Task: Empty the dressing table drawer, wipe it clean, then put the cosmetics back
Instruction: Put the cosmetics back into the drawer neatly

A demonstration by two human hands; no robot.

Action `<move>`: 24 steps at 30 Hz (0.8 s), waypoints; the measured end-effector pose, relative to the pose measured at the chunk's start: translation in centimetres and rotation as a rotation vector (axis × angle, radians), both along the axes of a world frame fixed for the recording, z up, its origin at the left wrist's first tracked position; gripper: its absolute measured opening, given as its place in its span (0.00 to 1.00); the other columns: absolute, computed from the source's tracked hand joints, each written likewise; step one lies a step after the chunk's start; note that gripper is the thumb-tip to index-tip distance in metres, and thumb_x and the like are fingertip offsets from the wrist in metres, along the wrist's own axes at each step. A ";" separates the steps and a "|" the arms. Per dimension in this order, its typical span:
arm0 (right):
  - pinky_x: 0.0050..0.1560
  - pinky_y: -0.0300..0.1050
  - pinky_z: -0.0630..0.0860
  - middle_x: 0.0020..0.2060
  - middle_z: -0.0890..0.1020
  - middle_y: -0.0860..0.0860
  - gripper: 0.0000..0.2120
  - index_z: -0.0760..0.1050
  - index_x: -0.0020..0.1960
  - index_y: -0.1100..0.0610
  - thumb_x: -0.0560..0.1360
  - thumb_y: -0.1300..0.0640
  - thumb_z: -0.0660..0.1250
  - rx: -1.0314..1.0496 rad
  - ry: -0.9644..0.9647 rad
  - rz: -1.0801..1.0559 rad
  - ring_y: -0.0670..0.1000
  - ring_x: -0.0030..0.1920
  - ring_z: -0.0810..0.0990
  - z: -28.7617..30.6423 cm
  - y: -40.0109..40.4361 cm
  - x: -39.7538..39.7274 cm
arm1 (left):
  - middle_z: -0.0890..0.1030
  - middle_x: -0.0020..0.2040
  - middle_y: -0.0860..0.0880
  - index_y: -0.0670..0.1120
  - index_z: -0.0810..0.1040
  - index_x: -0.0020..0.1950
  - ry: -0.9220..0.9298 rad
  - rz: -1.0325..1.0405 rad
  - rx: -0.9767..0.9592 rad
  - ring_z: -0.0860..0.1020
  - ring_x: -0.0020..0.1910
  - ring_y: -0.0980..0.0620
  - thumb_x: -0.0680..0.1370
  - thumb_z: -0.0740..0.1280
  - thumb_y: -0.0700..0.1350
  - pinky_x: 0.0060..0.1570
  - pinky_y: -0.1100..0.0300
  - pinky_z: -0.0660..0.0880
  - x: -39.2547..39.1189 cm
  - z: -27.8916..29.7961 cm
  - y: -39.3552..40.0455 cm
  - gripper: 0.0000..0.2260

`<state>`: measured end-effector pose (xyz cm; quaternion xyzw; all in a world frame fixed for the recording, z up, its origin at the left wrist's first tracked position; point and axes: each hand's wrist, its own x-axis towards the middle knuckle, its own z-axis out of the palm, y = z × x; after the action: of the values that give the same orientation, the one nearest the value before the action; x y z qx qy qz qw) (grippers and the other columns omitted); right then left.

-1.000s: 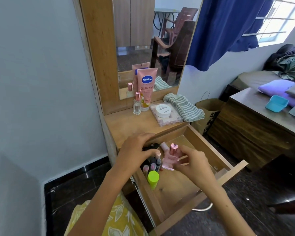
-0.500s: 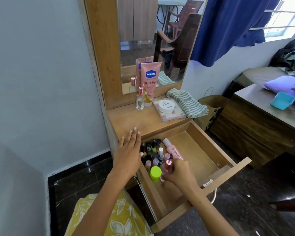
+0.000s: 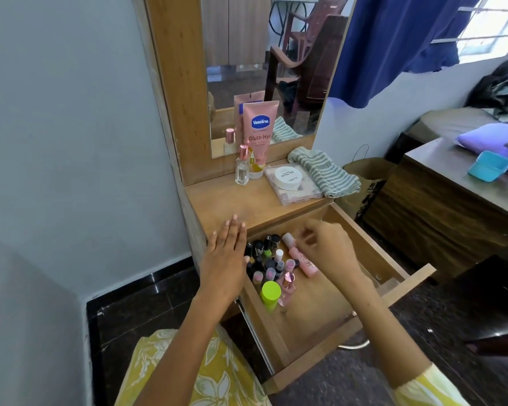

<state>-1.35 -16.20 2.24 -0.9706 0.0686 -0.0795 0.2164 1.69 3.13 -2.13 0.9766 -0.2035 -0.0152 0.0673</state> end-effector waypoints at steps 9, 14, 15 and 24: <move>0.48 0.51 0.77 0.49 0.80 0.51 0.23 0.70 0.66 0.55 0.72 0.59 0.70 0.174 -0.311 0.135 0.50 0.46 0.78 -1.1 3.3 11.1 | 0.32 0.75 0.47 0.47 0.30 0.71 0.001 -0.008 -0.040 0.30 0.70 0.53 0.83 0.51 0.47 0.72 0.54 0.37 0.1 0.0 0.1 0.29; 0.42 0.53 0.79 0.63 0.73 0.58 0.37 0.55 0.76 0.50 0.73 0.61 0.68 -0.058 -0.318 0.196 0.57 0.43 0.79 -0.6 4.3 15.0 | 0.29 0.71 0.48 0.46 0.29 0.70 0.006 -0.006 -0.006 0.29 0.69 0.53 0.83 0.50 0.47 0.71 0.54 0.36 0.2 0.1 0.2 0.29; 0.42 0.55 0.79 0.65 0.71 0.59 0.36 0.55 0.76 0.50 0.73 0.61 0.68 -0.079 -0.314 0.188 0.58 0.43 0.80 -0.6 4.4 15.5 | 0.28 0.71 0.48 0.46 0.29 0.71 0.010 -0.002 -0.002 0.29 0.69 0.53 0.83 0.50 0.47 0.71 0.54 0.36 0.2 0.2 0.2 0.29; 0.35 0.48 0.79 0.54 0.76 0.55 0.23 0.69 0.56 0.57 0.68 0.49 0.75 -0.077 -0.527 0.128 0.55 0.44 0.79 -0.7 5.6 16.4 | 0.29 0.72 0.48 0.46 0.32 0.74 0.036 0.004 0.010 0.30 0.70 0.52 0.83 0.50 0.47 0.72 0.53 0.36 0.2 0.3 0.1 0.29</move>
<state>15.01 -10.65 1.54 -0.9263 -0.0548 -0.3181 0.1944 1.84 3.21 -1.82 0.9770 -0.2001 -0.0339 0.0662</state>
